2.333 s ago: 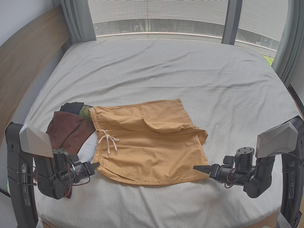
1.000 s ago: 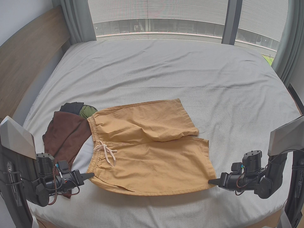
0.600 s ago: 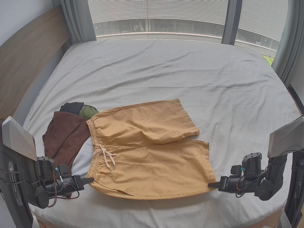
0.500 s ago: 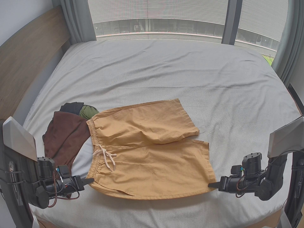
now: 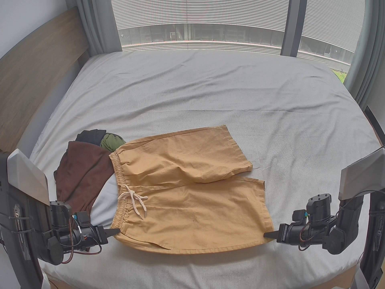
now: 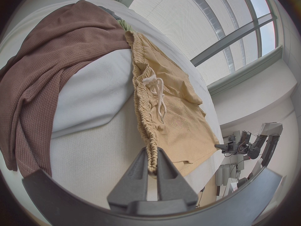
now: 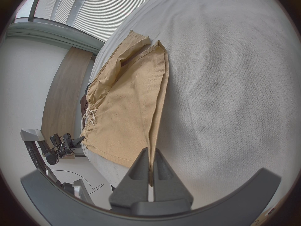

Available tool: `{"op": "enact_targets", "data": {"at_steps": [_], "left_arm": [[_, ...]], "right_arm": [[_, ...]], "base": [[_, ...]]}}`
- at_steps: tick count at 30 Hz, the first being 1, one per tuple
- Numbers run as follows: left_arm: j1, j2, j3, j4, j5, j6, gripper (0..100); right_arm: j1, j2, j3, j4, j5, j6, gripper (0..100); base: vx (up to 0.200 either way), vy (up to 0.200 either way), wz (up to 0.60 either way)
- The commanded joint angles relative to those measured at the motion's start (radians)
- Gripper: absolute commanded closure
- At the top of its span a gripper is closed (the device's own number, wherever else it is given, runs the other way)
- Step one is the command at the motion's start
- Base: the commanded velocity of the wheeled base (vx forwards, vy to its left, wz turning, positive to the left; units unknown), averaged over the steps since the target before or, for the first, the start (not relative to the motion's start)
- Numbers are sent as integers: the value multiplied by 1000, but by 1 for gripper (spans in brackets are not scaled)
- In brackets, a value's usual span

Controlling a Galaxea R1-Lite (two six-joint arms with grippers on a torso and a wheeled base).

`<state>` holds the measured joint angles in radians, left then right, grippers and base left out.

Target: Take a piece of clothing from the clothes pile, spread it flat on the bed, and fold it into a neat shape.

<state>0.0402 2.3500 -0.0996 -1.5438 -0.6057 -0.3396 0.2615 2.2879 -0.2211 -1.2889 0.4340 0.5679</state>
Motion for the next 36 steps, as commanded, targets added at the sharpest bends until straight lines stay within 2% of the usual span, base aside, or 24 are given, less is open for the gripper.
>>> {"op": "enact_targets", "data": {"at_steps": [1,23,36], "left_arm": [[-2,8,4,-1,-2,2,100],[1,41,67,1,0,62,100],[7,14,27,-2,-16,74,100]], "right_arm": [[-1,4,0,-3,0,0,100],[-8,-7,39,7,0,-45,100],[-11,-16,28,-24,0,-45,100]], "base": [[0,0,0],[0,0,0],[0,0,0]]}}
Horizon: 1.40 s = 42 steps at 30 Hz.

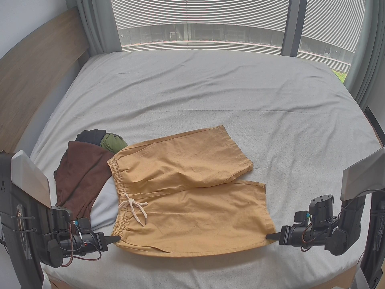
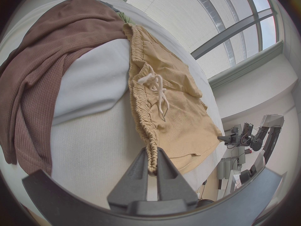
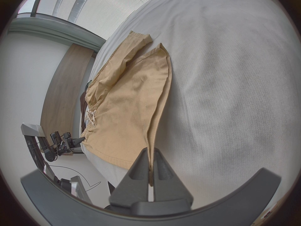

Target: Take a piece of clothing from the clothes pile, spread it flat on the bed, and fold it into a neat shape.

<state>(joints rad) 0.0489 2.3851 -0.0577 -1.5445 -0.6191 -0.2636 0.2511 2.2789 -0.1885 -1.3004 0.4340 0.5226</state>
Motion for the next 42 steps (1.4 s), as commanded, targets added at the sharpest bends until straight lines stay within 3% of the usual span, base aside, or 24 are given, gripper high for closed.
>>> {"op": "enact_targets", "data": {"at_steps": [1,14,28,42], "left_arm": [[-1,-24,-16,-2,-4,-2,100],[-37,-202,-116,-2,-14,-174,100],[-44,-218,-203,-2,-7,-223,100],[-43,-233,-232,-2,4,-256,100]], "right_arm": [[-1,-7,-5,-14,0,1,100],[-19,-44,-48,-237,2,7,100],[-21,-105,-195,-220,2,10,100],[-41,-162,-402,3,2,11,100]], "base": [[0,0,0],[0,0,0],[0,0,0],[0,0,0]]}}
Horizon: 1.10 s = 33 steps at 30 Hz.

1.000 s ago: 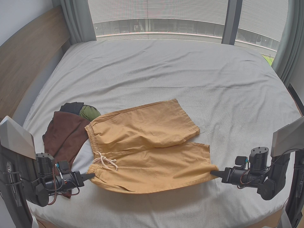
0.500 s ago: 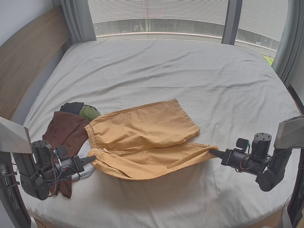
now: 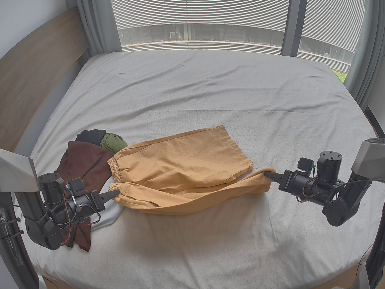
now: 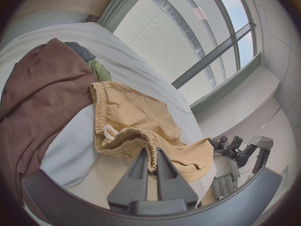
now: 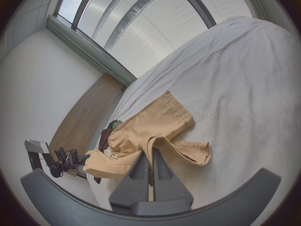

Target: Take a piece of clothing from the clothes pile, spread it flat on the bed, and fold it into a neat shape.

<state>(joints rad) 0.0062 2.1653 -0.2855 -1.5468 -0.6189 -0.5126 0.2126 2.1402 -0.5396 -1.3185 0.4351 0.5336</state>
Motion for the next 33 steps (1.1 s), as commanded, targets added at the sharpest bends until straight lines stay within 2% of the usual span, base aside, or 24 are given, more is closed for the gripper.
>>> {"op": "enact_targets", "data": {"at_steps": [1,21,27,33], "left_arm": [[0,-15,-4,1,5,-14,100],[1,-7,-29,1,27,-24,100],[1,-7,-43,1,28,-55,100],[0,-2,-69,1,71,-72,100]], "right_arm": [[-4,-23,-65,30,-1,0,100],[-5,-22,-243,165,1,0,100],[-4,-14,-312,223,-1,0,100],[-2,4,-393,271,-1,0,100]], "base": [[0,0,0],[0,0,0],[0,0,0],[0,0,0]]}}
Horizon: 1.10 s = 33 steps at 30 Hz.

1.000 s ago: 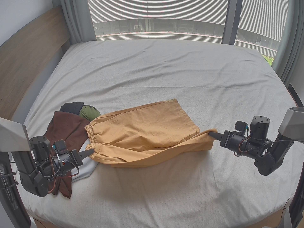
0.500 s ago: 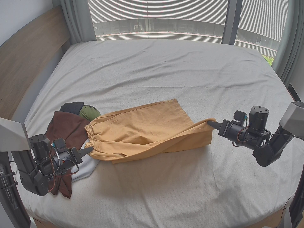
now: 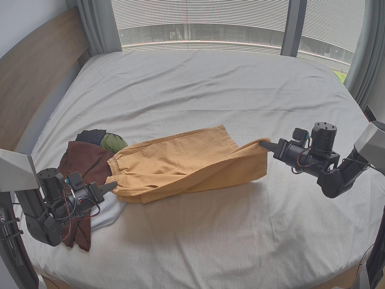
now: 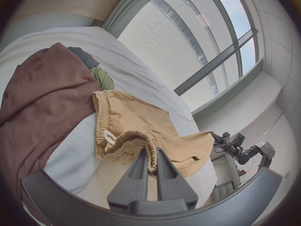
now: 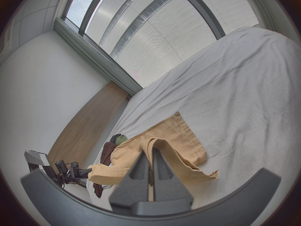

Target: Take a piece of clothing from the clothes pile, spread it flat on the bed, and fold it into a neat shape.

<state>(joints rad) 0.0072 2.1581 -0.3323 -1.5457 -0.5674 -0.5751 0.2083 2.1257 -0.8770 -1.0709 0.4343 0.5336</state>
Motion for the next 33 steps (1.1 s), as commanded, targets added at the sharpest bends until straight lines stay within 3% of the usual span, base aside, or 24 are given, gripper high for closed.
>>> {"op": "enact_targets", "data": {"at_steps": [1,19,24,33], "left_arm": [[-1,6,-25,-1,26,-15,100],[-3,29,-109,-1,107,-114,100],[-4,49,-149,-1,172,-141,100],[-1,72,-163,-1,178,-146,100]], "right_arm": [[3,22,-71,32,0,0,100],[13,186,-323,97,0,-3,100],[17,232,-407,95,0,-3,100],[37,303,-516,83,-3,-3,100]], "base": [[0,0,0],[0,0,0],[0,0,0],[0,0,0]]}}
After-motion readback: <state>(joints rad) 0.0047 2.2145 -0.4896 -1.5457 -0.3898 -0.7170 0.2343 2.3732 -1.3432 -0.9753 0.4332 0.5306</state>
